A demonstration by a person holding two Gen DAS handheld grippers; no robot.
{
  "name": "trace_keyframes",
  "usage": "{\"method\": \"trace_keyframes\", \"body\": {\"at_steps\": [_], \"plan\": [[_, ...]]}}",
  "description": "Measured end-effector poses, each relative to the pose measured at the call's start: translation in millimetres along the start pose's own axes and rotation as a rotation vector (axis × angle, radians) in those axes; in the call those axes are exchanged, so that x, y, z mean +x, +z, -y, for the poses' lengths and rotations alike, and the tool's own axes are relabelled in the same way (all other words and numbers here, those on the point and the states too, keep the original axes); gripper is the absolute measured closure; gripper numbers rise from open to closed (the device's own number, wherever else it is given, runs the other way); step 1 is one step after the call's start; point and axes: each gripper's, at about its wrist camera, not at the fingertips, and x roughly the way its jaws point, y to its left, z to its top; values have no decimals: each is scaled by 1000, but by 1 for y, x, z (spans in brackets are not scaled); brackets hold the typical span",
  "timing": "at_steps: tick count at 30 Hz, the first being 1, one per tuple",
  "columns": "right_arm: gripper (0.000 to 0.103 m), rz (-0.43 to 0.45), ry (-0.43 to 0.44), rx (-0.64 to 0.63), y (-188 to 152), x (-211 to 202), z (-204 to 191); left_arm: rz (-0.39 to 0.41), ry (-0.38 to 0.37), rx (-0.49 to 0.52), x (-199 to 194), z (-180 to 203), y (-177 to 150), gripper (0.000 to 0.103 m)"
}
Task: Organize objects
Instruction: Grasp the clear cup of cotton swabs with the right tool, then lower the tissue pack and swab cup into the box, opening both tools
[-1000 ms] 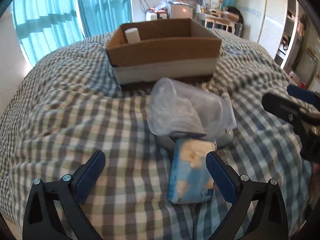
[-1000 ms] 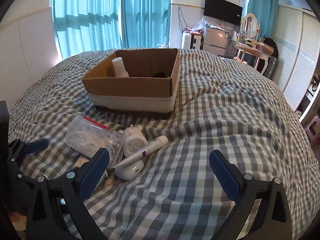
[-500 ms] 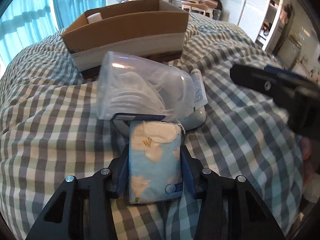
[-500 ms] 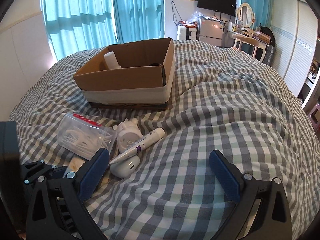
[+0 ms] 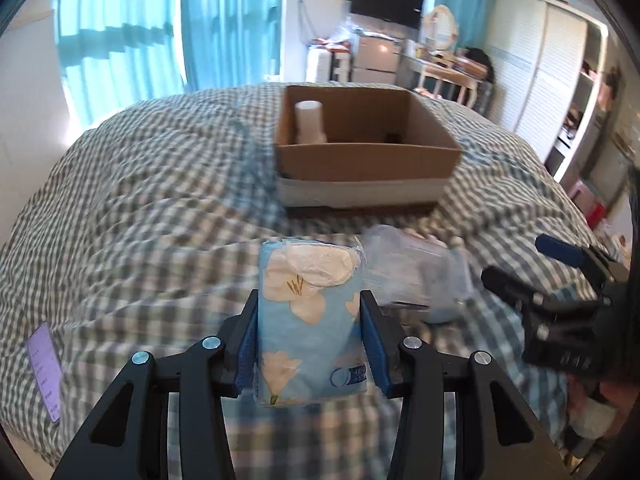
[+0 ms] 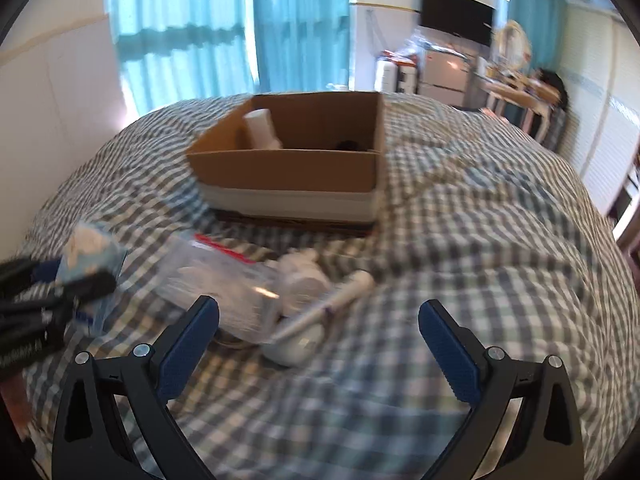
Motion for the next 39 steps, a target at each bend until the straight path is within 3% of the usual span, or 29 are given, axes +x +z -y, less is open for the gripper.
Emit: {"method": "trace_keyframes", "body": {"at_steps": [9,19,21,23,30,39], "plan": [[3,-42,38,-216,0,26,-52,-3,49,-44,7,-29,6,56],[3,-92,-20,-415,15,78,-91,-18,50,-67,25,-44,12,56],[9,-104,-21,-415,17,85,-91,-25,46,-70,30,-46,15,56],[33,-124,5,-399,19,92,-89,-30,40,-70,34,-46,17,56],[34,-102,28,-292,26,86,-72,-36,27,-64,43,-42,23,56],[36,-6,35,-148,48,39,-46,-3,34,-40,31,-29,28,56]]}}
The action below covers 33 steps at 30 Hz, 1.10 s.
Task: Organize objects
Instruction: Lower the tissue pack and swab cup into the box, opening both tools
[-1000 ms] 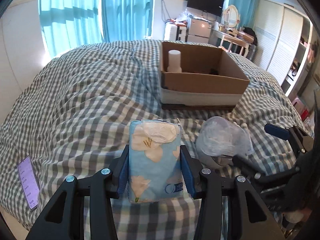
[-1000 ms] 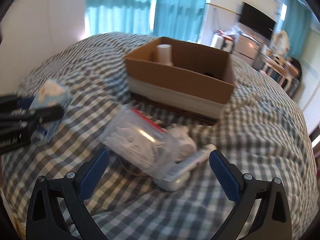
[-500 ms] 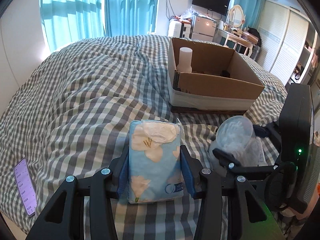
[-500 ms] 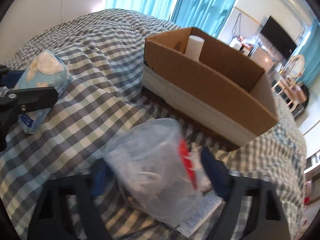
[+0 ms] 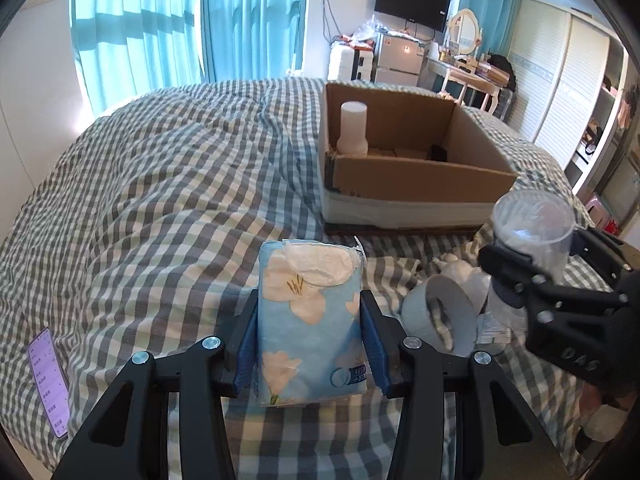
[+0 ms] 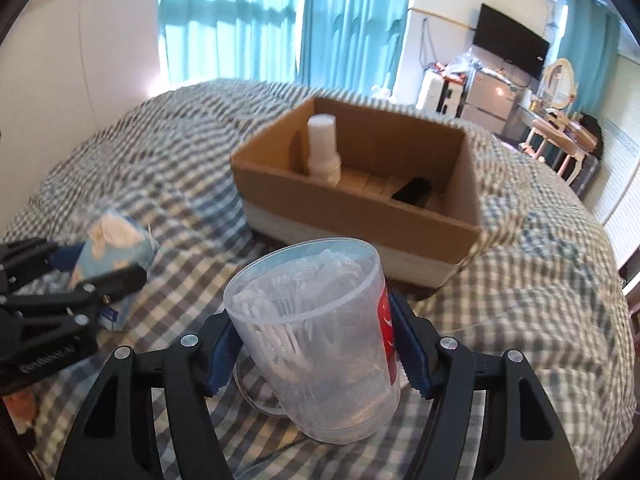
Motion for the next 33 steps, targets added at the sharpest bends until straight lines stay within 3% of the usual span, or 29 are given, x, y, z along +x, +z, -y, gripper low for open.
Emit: {"method": "trace_keyframes", "body": {"at_steps": [10,18,28,33], "plan": [[37,100,-9,50,13,-53,12,109,14,47,-41,25,17,56],[37,154,-27,65,35,-76,23,176,4,80,-56,43,59,56],[37,200,-35,78,103,-63,53,209,-24,83,-23,49,136,56],[37,184,-22,103,136,-31,70,176,-37,89,20,46,169,56]]}}
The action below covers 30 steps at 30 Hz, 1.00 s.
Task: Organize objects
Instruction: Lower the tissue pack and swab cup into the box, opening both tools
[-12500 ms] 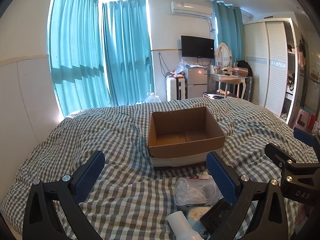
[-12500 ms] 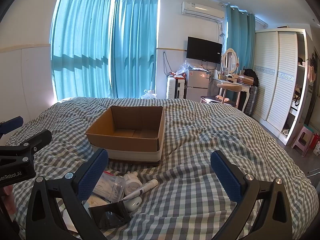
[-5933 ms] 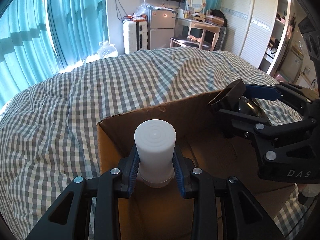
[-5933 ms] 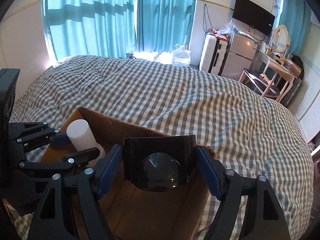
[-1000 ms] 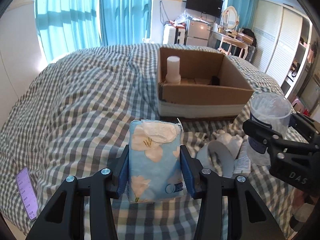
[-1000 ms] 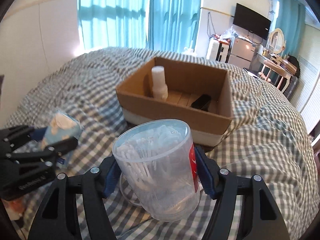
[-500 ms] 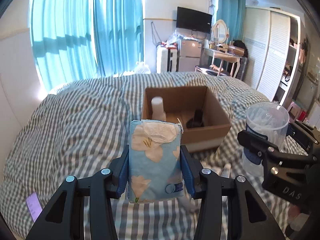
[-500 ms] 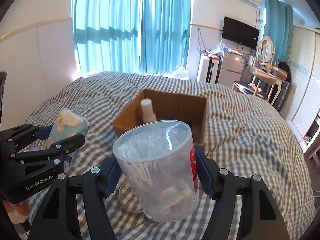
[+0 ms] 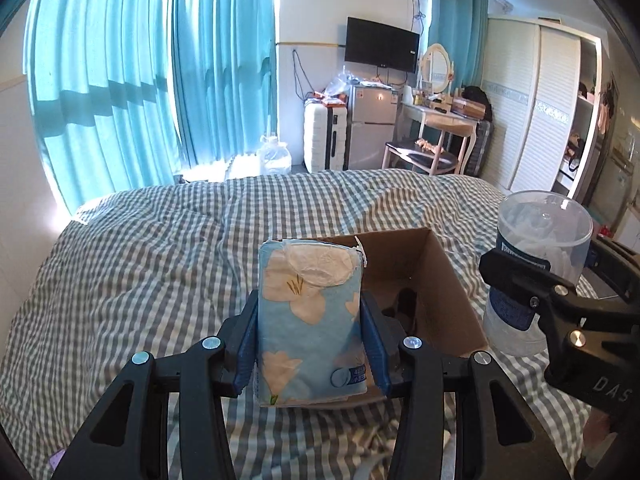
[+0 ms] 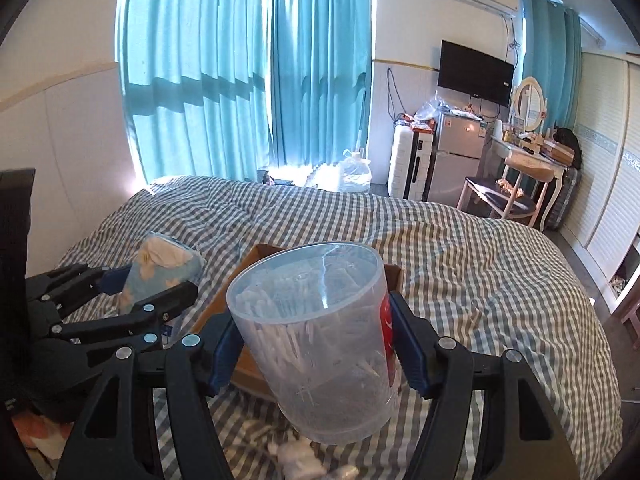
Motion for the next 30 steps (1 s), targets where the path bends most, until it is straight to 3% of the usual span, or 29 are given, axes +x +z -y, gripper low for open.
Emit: {"method": "trace_keyframes", "body": {"at_steps": [5,13,22,24,25,26,30], "plan": [[37,-60,18,35,12,54,15,-43,-36,17,44,6,2,56],[37,-193,36,60,1,144,37,-127,-79,36,110,17,-12,56],[36,-213,80,60,-1,180,43,-158,-127,11,132,18,-24,53],[35,-203,83,57,0,180,42,-152,-116,20,132,19,-25,43],[29,-189,80,63,2,178,42,-156,-117,18,134,20,-25,36],[17,-177,66,67,4,175,40,-162,-118,11,134,19,-25,21],[13,-112,24,67,13,153,39,-143,-137,-5,121,23,-23,13]]}}
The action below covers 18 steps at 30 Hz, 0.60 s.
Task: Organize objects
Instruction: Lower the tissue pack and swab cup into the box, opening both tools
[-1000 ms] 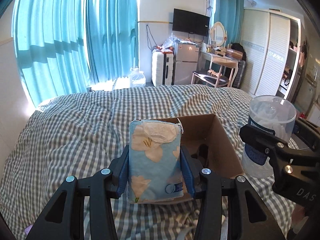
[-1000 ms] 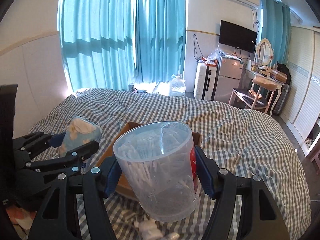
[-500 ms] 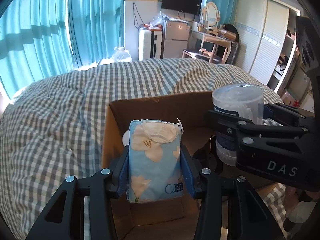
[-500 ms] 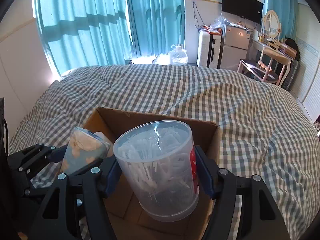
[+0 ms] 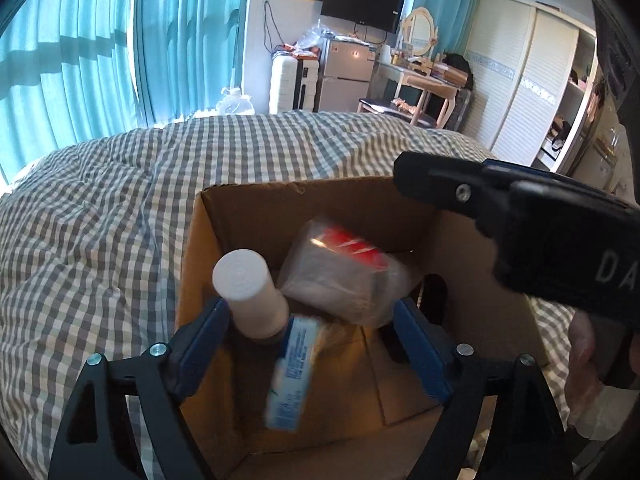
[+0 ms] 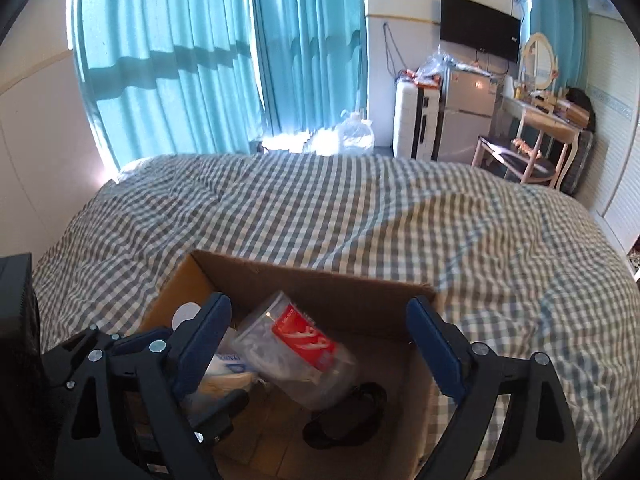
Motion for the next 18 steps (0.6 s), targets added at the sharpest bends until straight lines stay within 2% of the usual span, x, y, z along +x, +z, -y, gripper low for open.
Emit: {"method": "trace_keyframes", "body": {"at_steps": [6,18], "plan": [[13,30,-3,53,5,-44,8,37,10,-1,-41,12,8,8],[13,163,-53,13,-4,-183,-7,196,59,23,-156,37,7,1]]}}
